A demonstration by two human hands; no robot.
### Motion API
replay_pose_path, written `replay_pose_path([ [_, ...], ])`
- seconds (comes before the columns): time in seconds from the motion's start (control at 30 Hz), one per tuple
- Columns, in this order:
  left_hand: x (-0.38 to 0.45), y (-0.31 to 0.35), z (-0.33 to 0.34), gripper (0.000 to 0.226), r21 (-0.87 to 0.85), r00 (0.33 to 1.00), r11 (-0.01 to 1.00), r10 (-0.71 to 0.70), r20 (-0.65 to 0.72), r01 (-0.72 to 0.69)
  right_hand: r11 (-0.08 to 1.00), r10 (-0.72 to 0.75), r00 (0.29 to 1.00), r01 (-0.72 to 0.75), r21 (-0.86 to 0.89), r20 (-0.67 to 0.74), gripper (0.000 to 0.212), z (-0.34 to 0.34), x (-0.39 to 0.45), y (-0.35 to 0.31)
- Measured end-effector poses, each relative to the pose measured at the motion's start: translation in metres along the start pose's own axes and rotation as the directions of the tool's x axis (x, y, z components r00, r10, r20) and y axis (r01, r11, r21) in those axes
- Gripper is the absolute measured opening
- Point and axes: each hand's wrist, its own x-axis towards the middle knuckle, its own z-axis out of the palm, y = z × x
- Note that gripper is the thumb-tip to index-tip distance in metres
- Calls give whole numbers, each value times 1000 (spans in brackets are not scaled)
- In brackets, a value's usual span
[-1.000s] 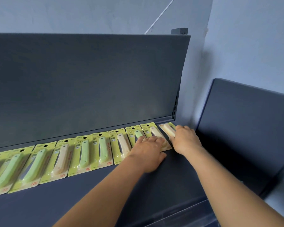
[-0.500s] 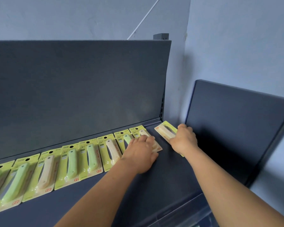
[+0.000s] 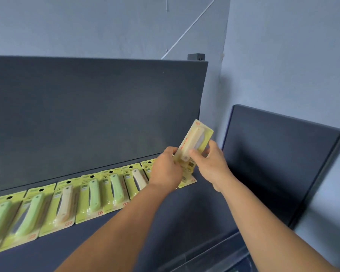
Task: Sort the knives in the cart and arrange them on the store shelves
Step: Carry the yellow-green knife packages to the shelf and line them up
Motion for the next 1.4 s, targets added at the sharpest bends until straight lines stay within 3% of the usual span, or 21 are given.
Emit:
replay_pose_path([
  [0.07,0,-5,-18,43,94,1000,996,9,-24,-6,940,-175,982,147,-307,-64,72,-1,-4,-3],
  [0.13,0,-9,-33,47,141,1000,990,22,-13,-20,786,-364,931,315,-531,13,90,-2,-9,-6],
  [0.23,-3,-10,-45,47,174,998,983,53,46,-60,478,-461,837,515,-712,296,86,-1,-8,-7],
  [0.33,1,-16,-47,48,218,995,975,24,99,-45,357,-439,802,570,-740,405,76,2,-3,-4],
  [0.43,5,-22,-43,52,266,998,963,45,35,-53,425,-386,848,513,-746,363,76,5,-2,3],
  [0.5,5,-28,-37,62,307,994,950,85,-63,-62,528,-263,927,370,-765,266,79,4,0,9],
  [0.57,3,-32,-30,66,345,987,931,146,-67,-114,578,-95,982,187,-794,162,80,2,4,14],
  [0.67,1,-39,-14,57,448,968,859,202,147,-247,560,46,998,8,-828,41,73,1,14,24],
  [0.8,1,-42,8,48,578,919,746,119,375,-332,544,117,993,-90,-834,-31,67,6,27,37],
  [0.93,7,-48,20,49,620,914,711,83,397,-333,517,172,985,-103,-850,-14,67,18,35,41],
  [1.07,13,-47,24,42,618,926,715,111,360,-326,589,166,984,-44,-807,67,49,22,41,38],
  [1.17,16,-48,25,46,628,932,716,89,350,-304,625,140,986,-18,-780,90,50,18,42,40],
  [1.4,21,-48,26,47,622,924,717,79,375,-314,571,80,992,35,-820,99,36,19,45,43],
])
